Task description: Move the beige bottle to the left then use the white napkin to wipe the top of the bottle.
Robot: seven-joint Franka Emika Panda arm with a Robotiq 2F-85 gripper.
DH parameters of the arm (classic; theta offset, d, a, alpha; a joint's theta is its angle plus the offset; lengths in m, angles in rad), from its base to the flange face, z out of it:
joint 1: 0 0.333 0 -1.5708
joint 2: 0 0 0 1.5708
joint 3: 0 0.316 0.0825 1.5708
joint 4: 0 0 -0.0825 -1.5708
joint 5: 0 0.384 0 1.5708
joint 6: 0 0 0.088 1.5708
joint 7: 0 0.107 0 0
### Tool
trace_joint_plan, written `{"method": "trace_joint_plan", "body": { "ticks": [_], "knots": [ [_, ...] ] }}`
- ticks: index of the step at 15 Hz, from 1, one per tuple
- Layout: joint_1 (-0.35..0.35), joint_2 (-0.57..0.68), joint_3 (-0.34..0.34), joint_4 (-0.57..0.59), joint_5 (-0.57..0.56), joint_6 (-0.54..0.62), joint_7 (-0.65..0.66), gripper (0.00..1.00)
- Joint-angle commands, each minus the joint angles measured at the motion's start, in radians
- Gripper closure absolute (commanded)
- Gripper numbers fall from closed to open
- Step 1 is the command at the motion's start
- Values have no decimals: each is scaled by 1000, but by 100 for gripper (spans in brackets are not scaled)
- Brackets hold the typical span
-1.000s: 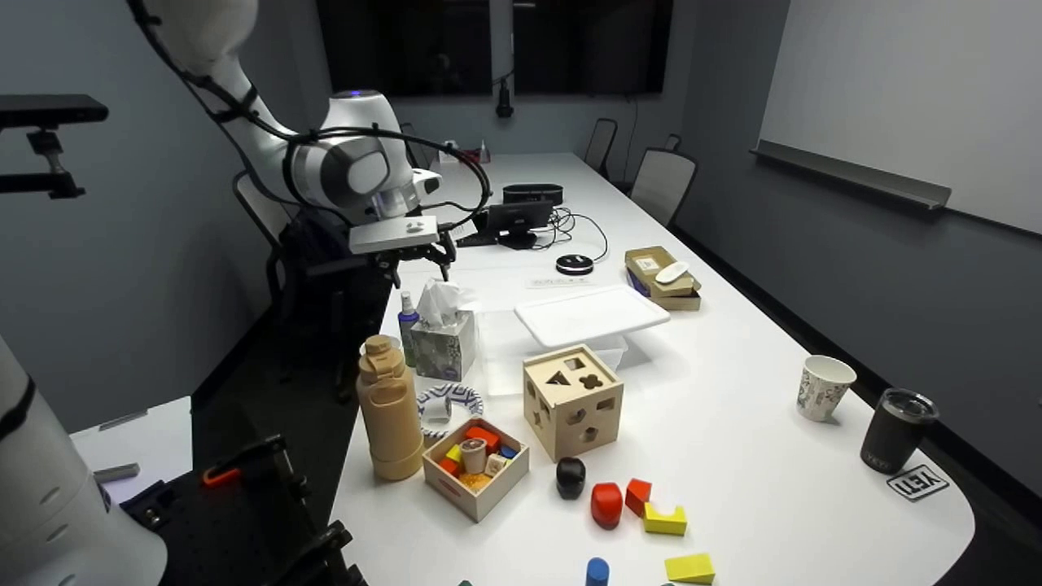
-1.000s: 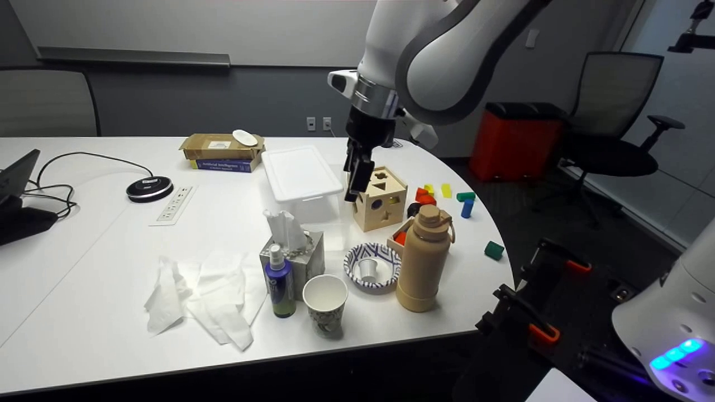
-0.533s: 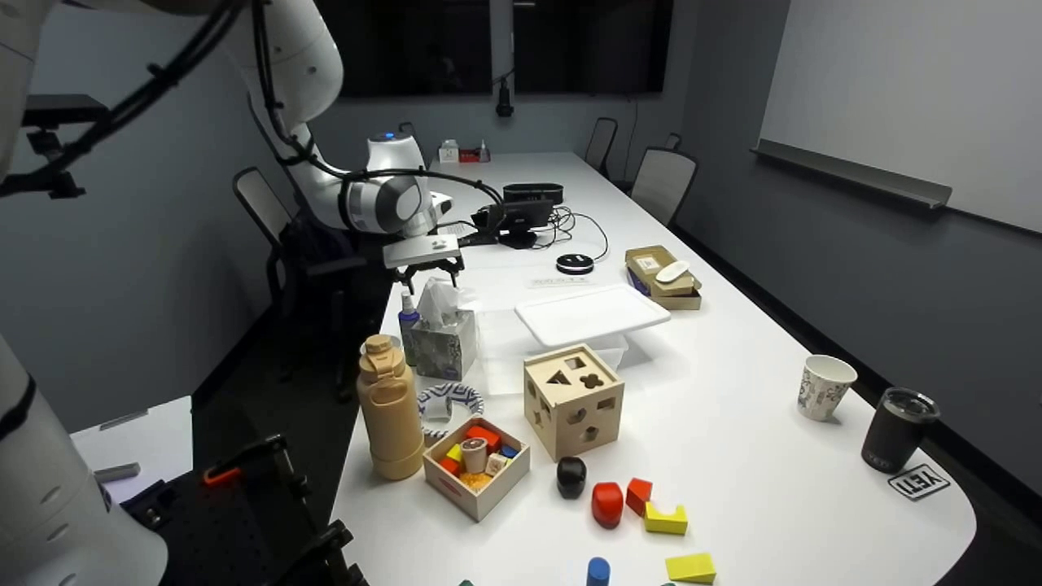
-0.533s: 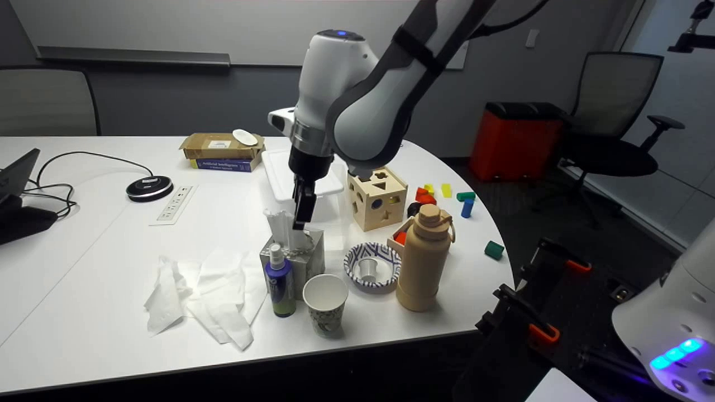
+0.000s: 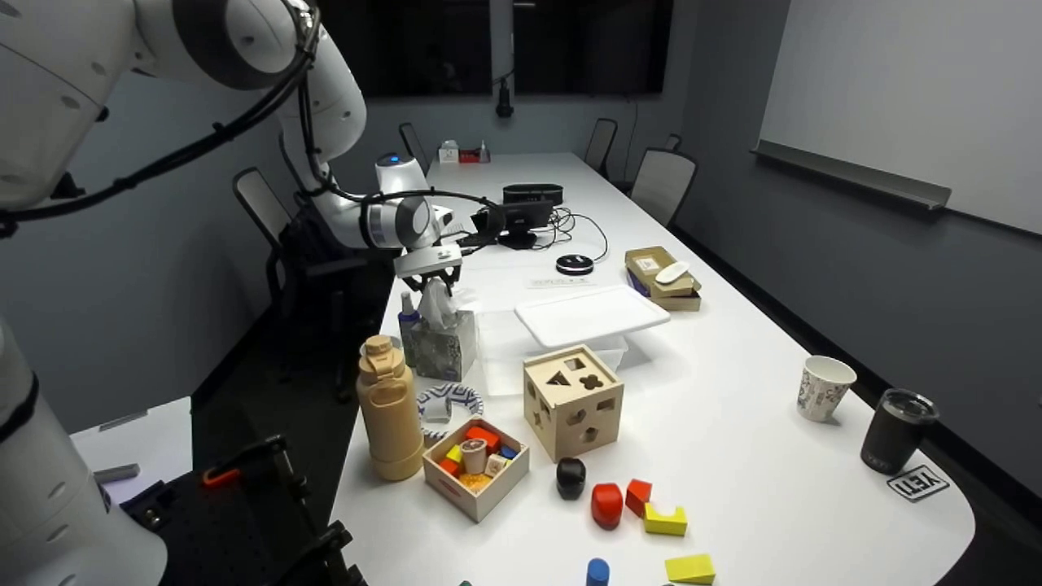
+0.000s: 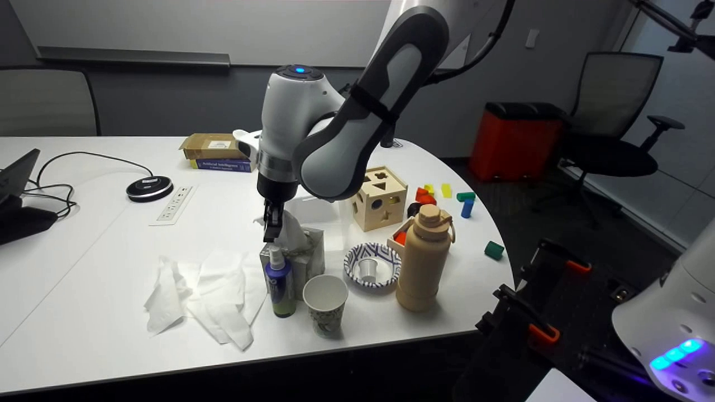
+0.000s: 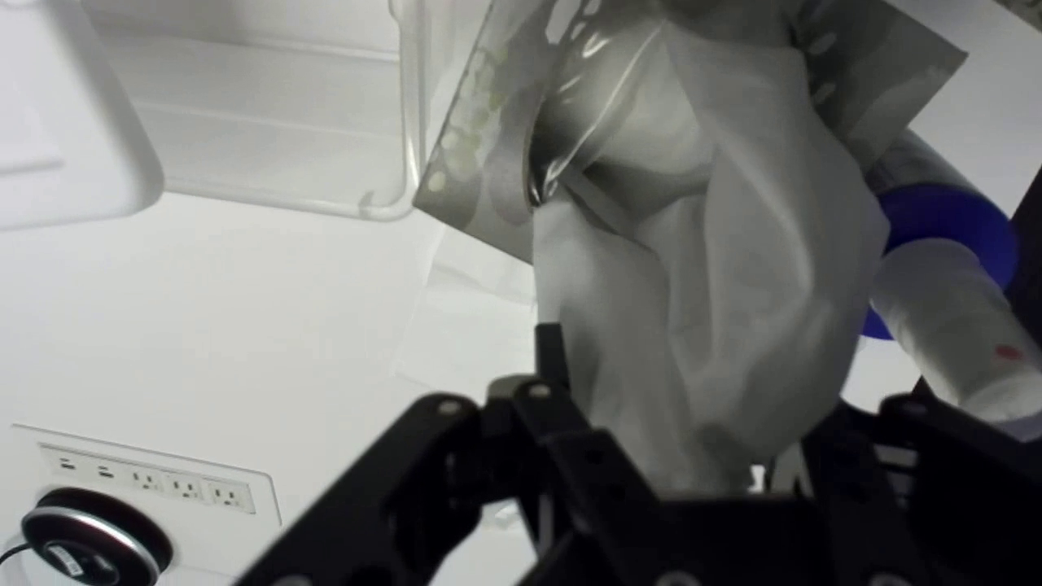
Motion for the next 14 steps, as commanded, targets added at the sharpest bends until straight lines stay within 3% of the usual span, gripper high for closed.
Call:
{"method": "trace_joint_plan", "body": {
  "ticks": [1,4,9,14],
  "knots": [
    [23,30,-11,73,-30,-53,40,80],
    [17,39,19,106,-17,-126,25,100],
    [34,-2,40,135,-18,-299,38,100],
    [46,-74,42,146,-26,-363,43,100]
  ]
}}
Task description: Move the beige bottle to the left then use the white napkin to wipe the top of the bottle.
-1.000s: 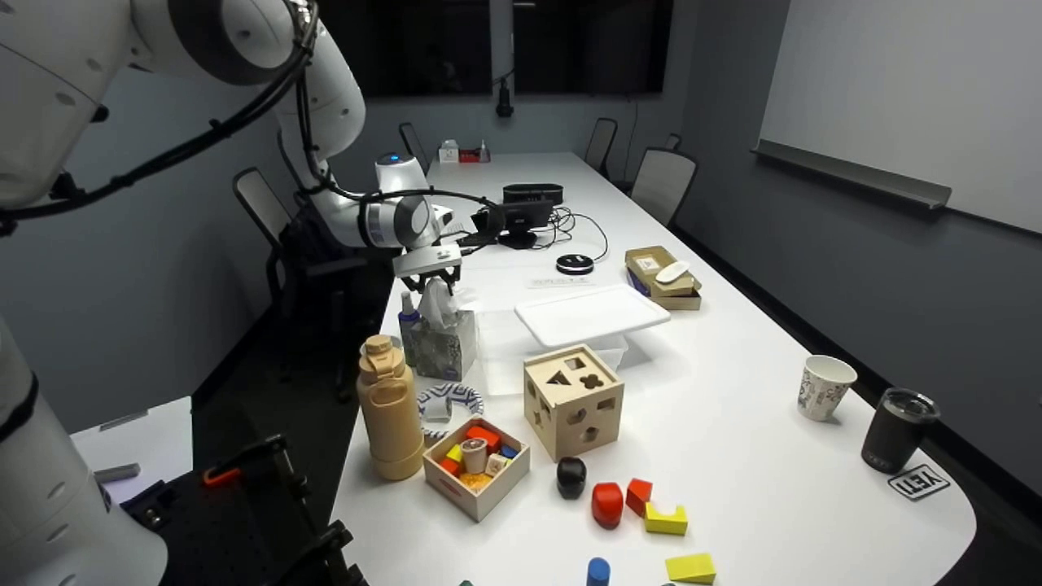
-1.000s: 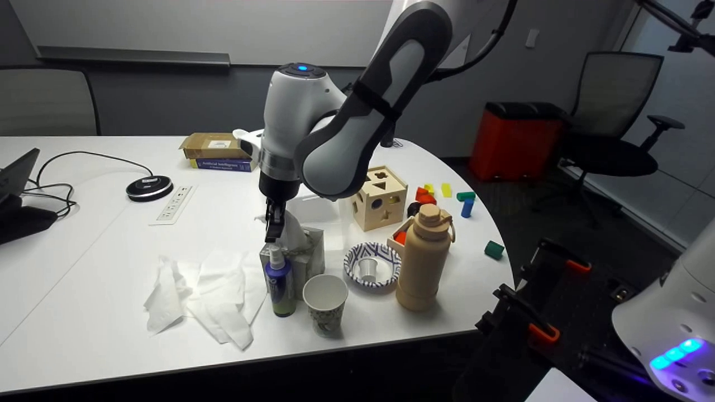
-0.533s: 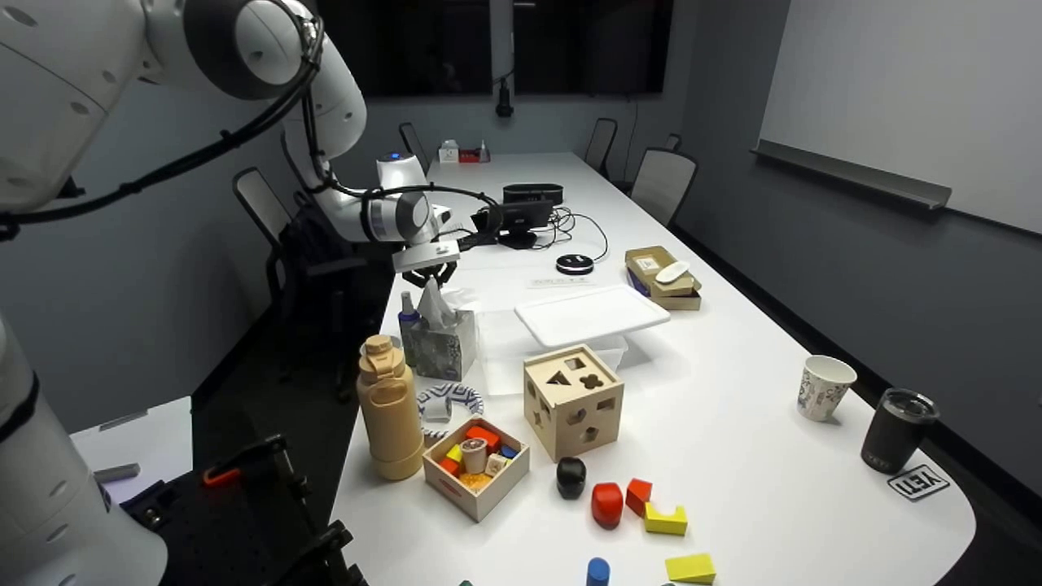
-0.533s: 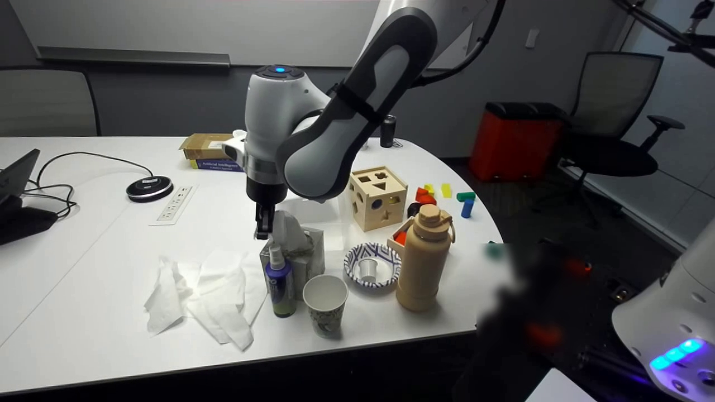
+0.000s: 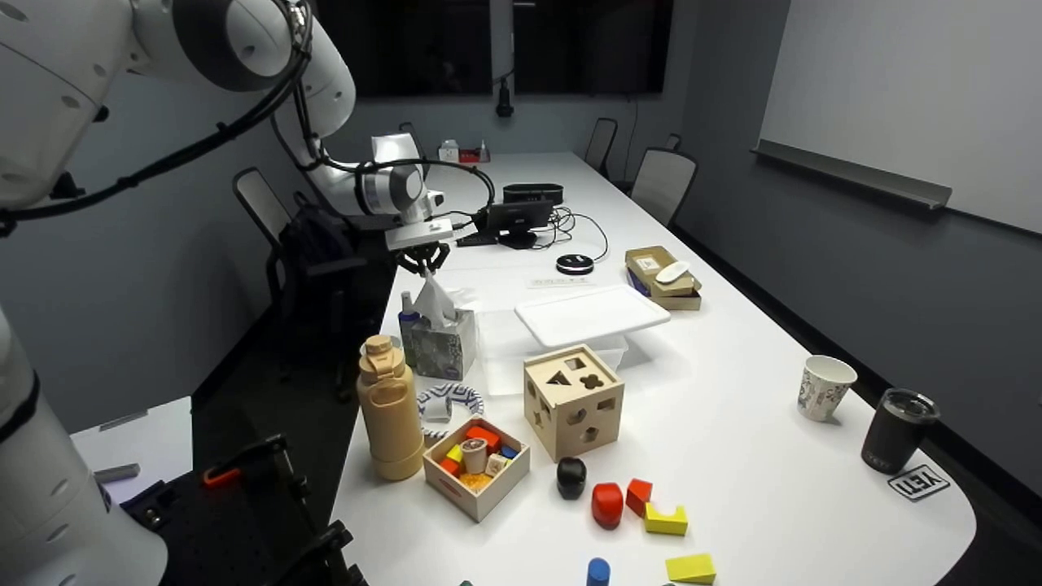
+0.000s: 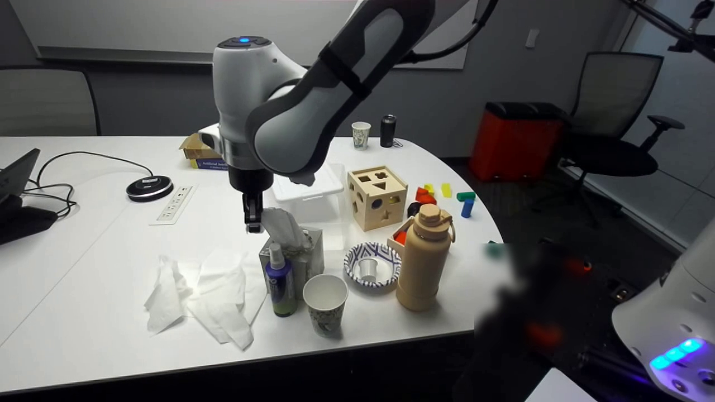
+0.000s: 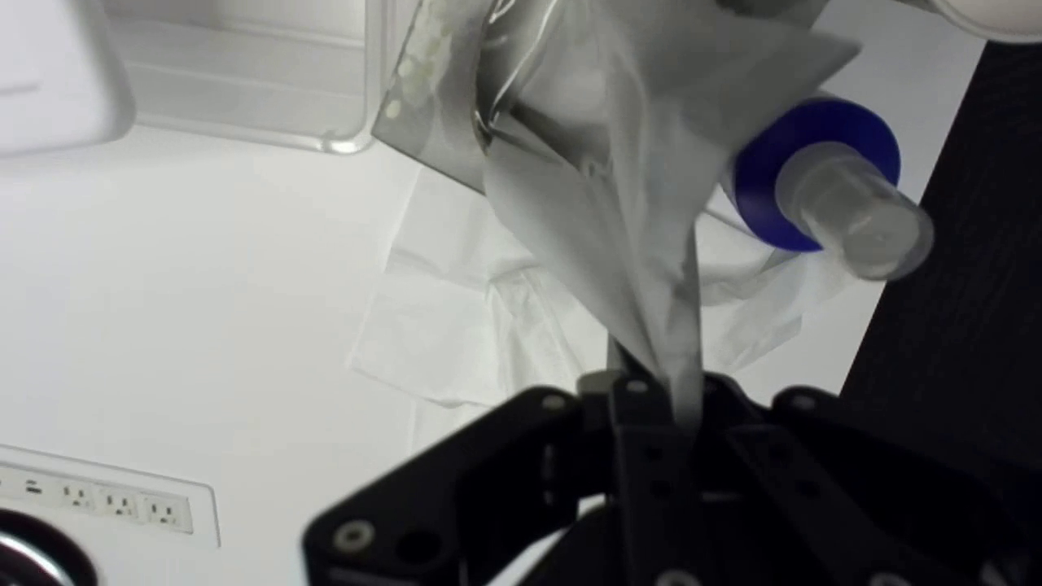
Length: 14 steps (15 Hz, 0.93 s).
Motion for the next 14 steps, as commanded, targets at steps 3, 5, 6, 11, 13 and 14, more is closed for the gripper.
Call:
{"method": "trace_joint_plan", "body": {
  "ticks": [3,5,6,11,13,14],
  "knots": [
    [-16,-146,34,-43,5,-85,-2,100],
    [-27,-204,56,-69,14,-109,-19,100],
    [-32,-230,69,-81,21,-122,-27,100],
    [-60,-363,117,-162,66,-155,-49,100],
    [-73,-434,132,-209,101,-191,-64,100],
    [-77,-468,135,-232,117,-217,-65,100]
  ]
}}
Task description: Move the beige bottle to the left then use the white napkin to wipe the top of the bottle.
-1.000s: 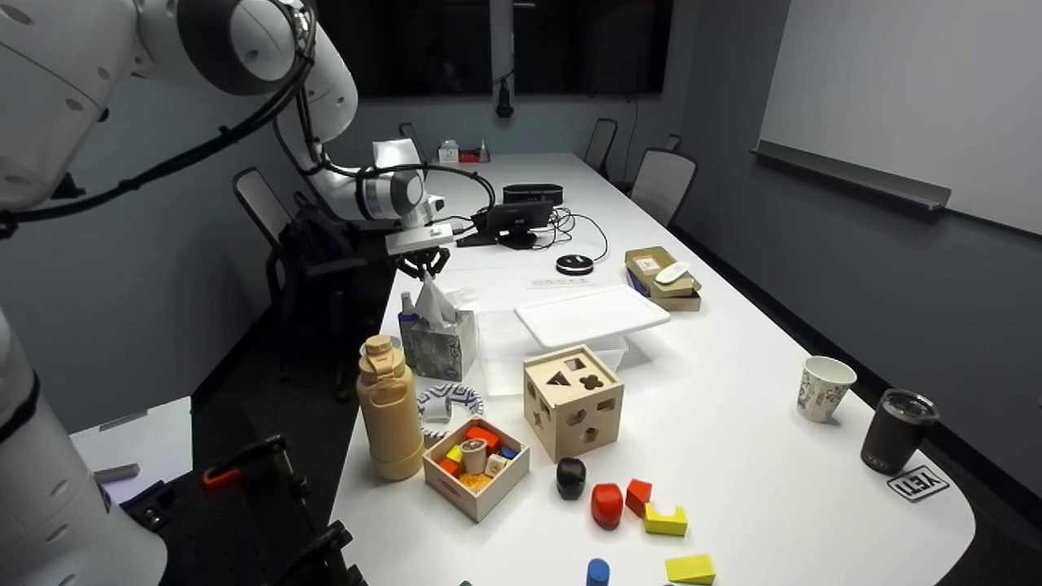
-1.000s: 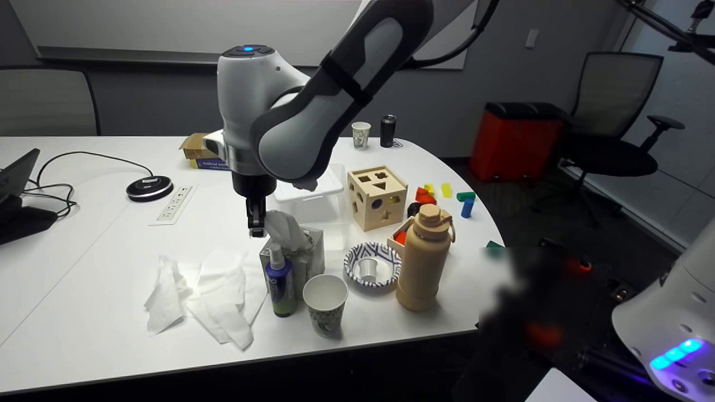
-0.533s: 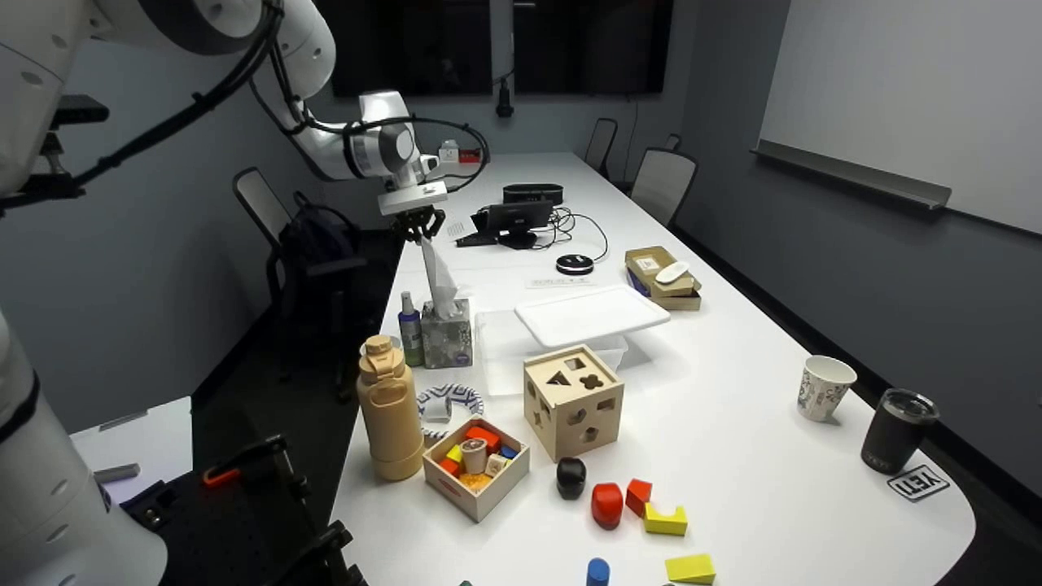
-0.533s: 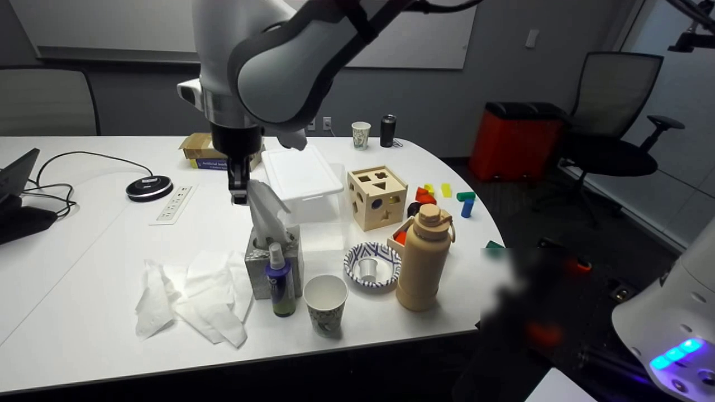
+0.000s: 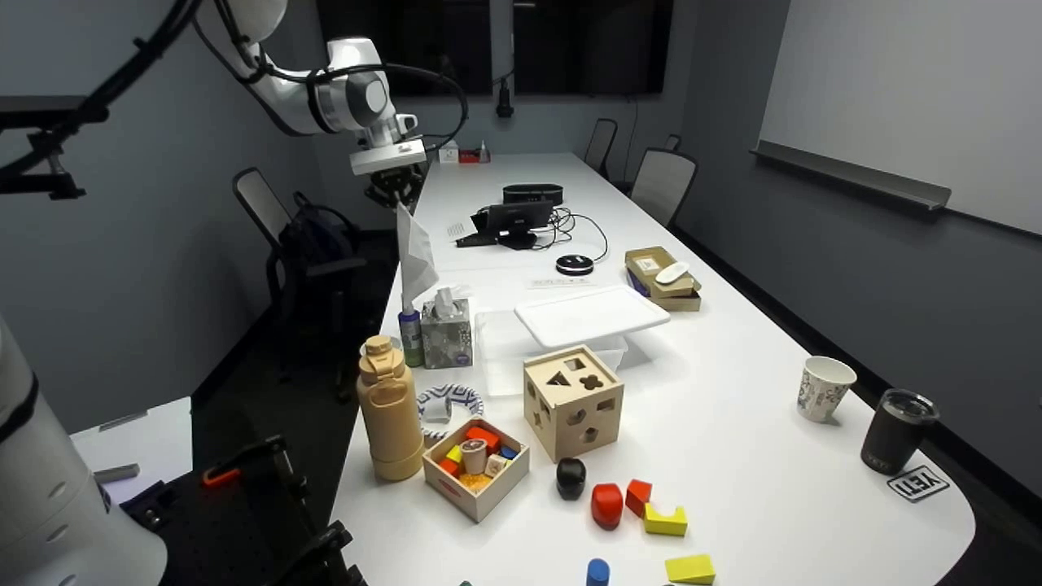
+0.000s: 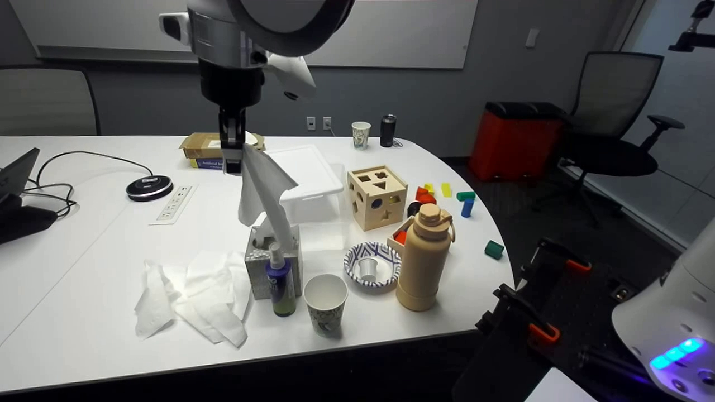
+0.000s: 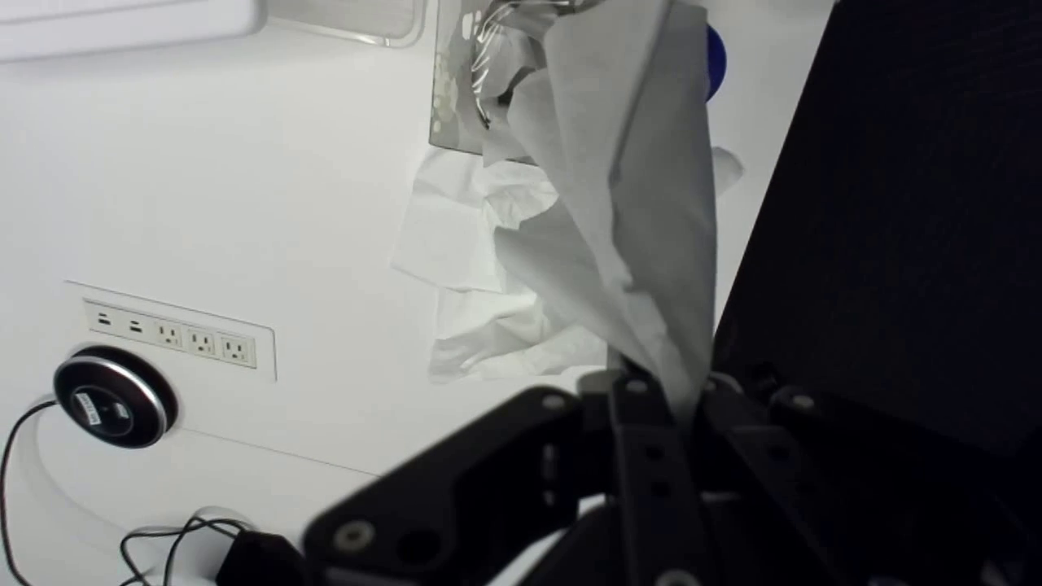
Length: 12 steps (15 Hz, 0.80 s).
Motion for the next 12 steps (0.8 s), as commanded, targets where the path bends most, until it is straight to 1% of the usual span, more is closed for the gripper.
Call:
{"method": "trace_joint_plan", "body": {
  "ticks": [1,4,5,7,10,12],
  "knots": [
    [-38,-180,28,-146,75,-103,-32,100],
    [-52,-306,21,-267,153,-198,-12,100],
    [-48,-344,6,-310,153,-226,25,100],
    [-57,-396,-14,-388,180,-277,55,100],
    [-65,-441,-49,-484,150,-318,145,100],
    [-73,-442,-67,-515,119,-337,195,100]
  ]
}}
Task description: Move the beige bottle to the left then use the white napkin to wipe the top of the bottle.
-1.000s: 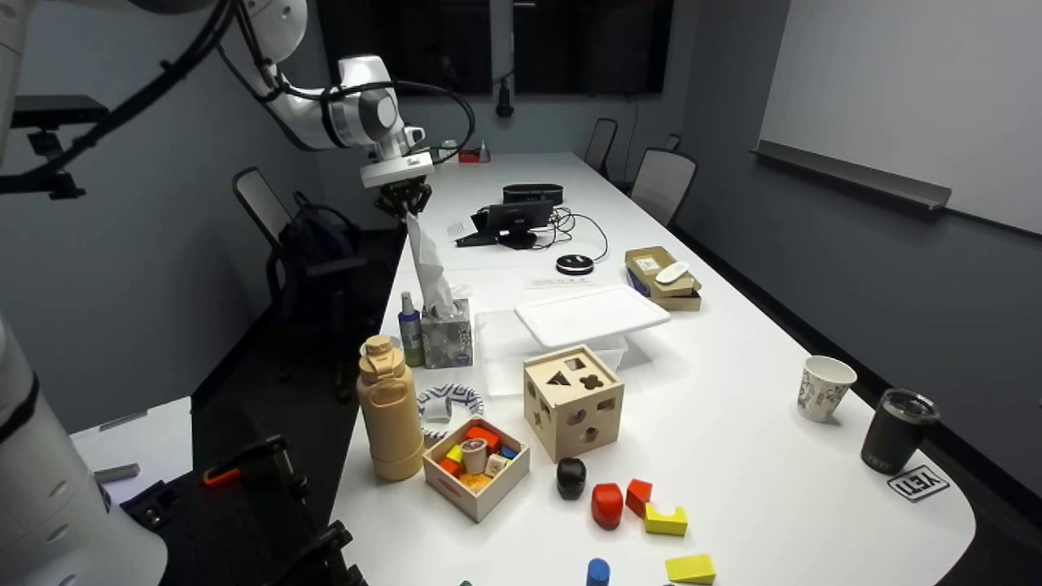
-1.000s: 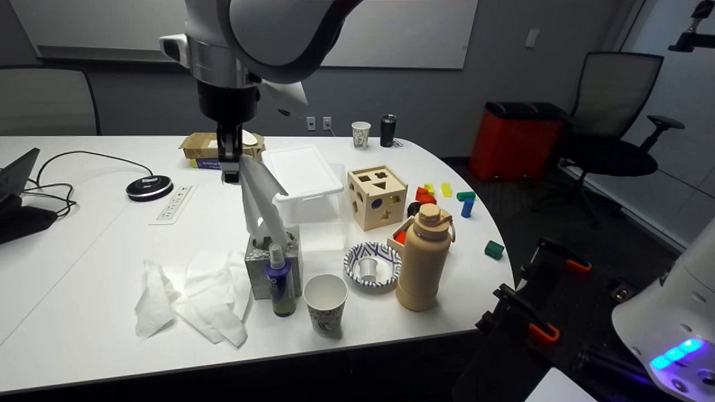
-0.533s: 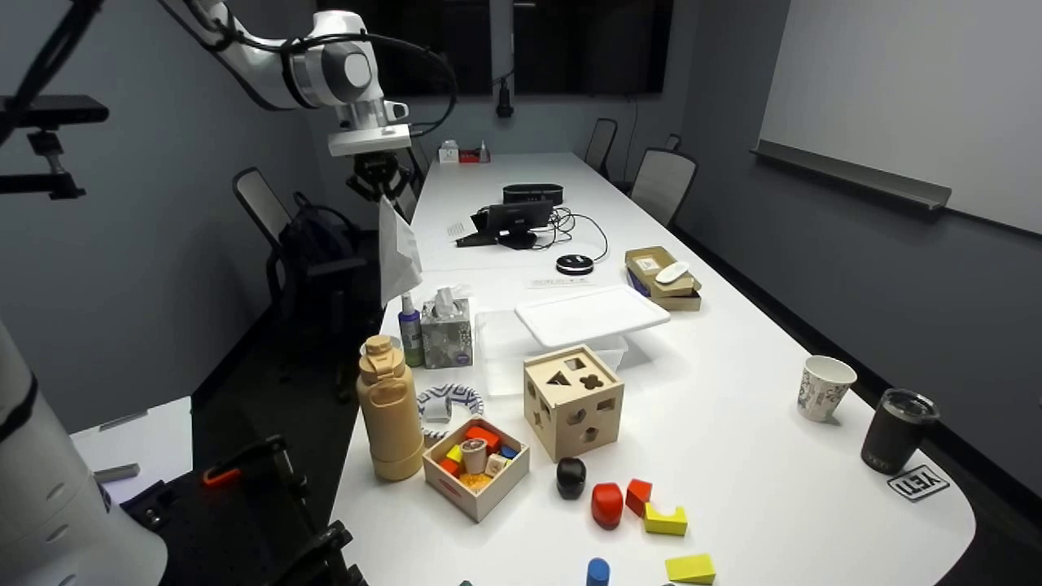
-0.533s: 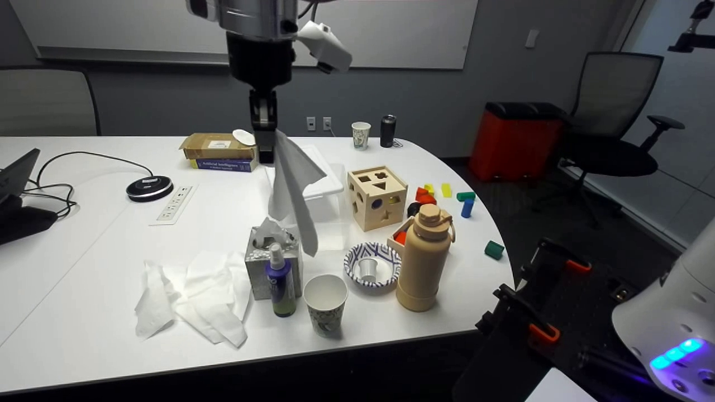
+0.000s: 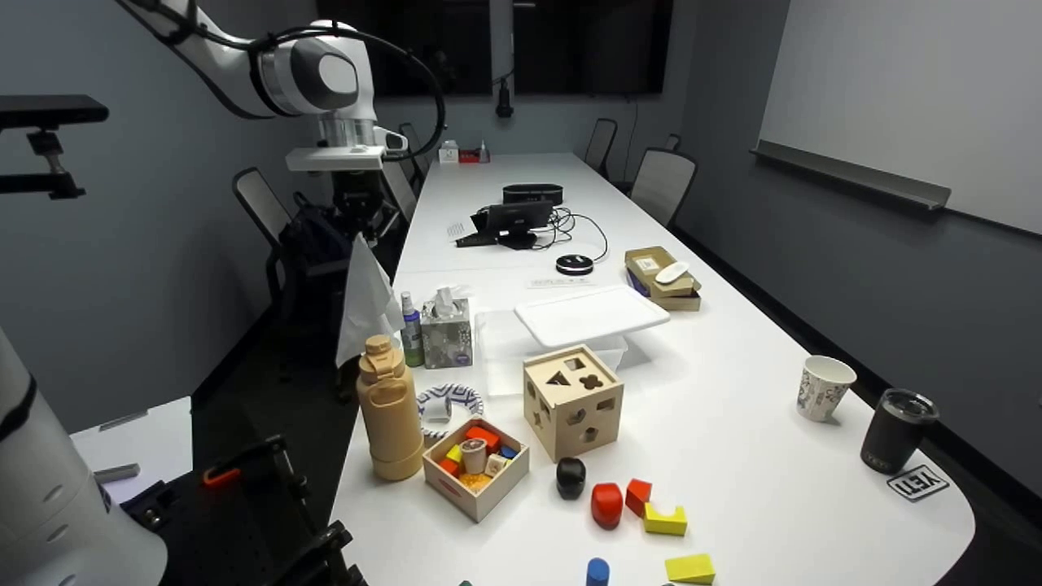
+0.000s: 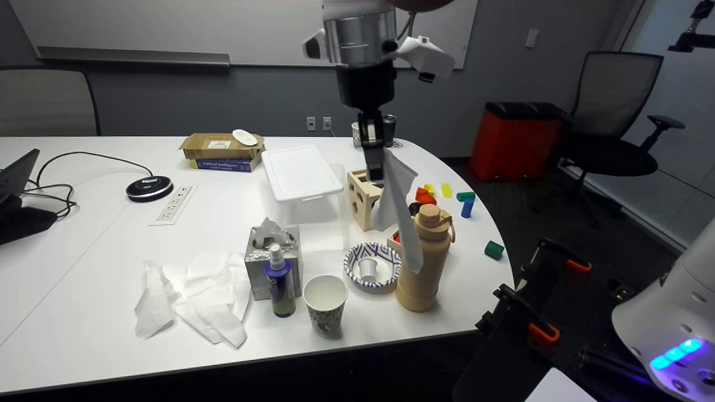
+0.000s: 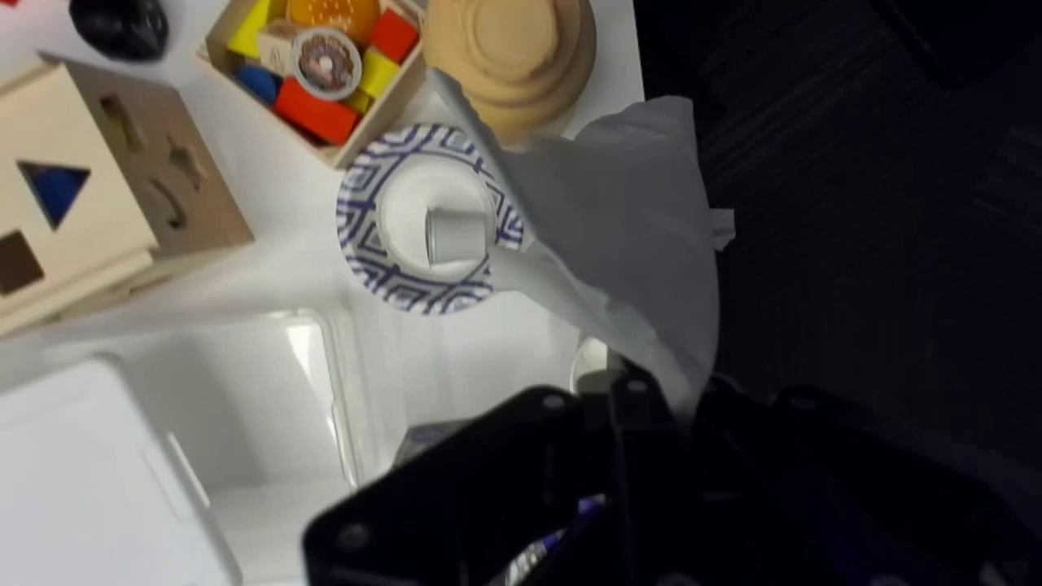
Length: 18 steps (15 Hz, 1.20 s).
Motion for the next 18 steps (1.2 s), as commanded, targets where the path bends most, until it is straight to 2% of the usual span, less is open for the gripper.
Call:
{"method": "trace_joint_plan", "body": {
  "ticks": [1,9,18],
  "knots": [
    [-14,-45,-25,-80,-47,-36,104,100],
    [-18,-30,-39,-87,-83,-118,170,100],
    [-21,24,-38,-107,-92,-295,190,100]
  ]
}}
